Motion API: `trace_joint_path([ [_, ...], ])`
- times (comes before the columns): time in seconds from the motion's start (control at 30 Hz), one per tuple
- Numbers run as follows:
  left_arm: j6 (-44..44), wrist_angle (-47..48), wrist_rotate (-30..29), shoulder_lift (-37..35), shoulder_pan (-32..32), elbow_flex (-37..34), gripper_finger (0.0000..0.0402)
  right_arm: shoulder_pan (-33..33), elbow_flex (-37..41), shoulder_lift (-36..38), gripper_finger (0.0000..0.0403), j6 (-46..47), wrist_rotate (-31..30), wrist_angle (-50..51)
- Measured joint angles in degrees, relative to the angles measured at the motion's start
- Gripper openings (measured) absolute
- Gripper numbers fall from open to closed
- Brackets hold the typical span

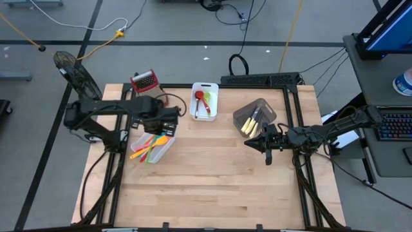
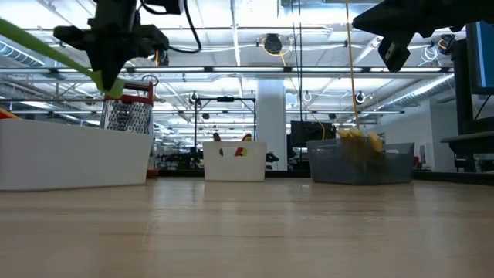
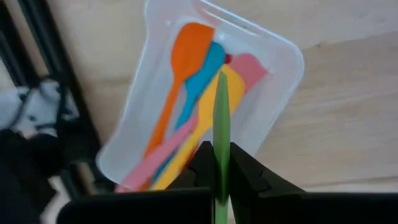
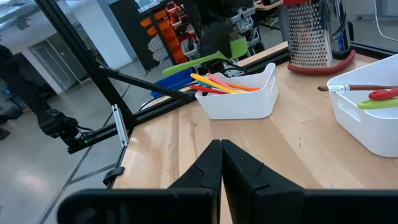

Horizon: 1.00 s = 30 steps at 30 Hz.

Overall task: Pick & Place Kitchen Items
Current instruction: Put the green spatula into the bottom white bin

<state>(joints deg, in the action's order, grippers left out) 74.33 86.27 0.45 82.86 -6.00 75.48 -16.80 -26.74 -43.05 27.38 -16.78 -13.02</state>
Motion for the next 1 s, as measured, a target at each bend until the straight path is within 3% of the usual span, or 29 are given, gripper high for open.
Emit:
trace_joint_path([
  [0.6, -28.89, 3.76, -1.05, 15.44, -2.16, -0.02, 0.0008, 0.31, 0.0, 0.02, 0.0004, 0.39, -5.68, 0.04],
  [1.0, -31.81, 3.7, -0.49, 18.33, -3.22, -0.02, 0.0008, 0.31, 0.0, 0.01, 0.0004, 0.42, -5.68, 0.05],
])
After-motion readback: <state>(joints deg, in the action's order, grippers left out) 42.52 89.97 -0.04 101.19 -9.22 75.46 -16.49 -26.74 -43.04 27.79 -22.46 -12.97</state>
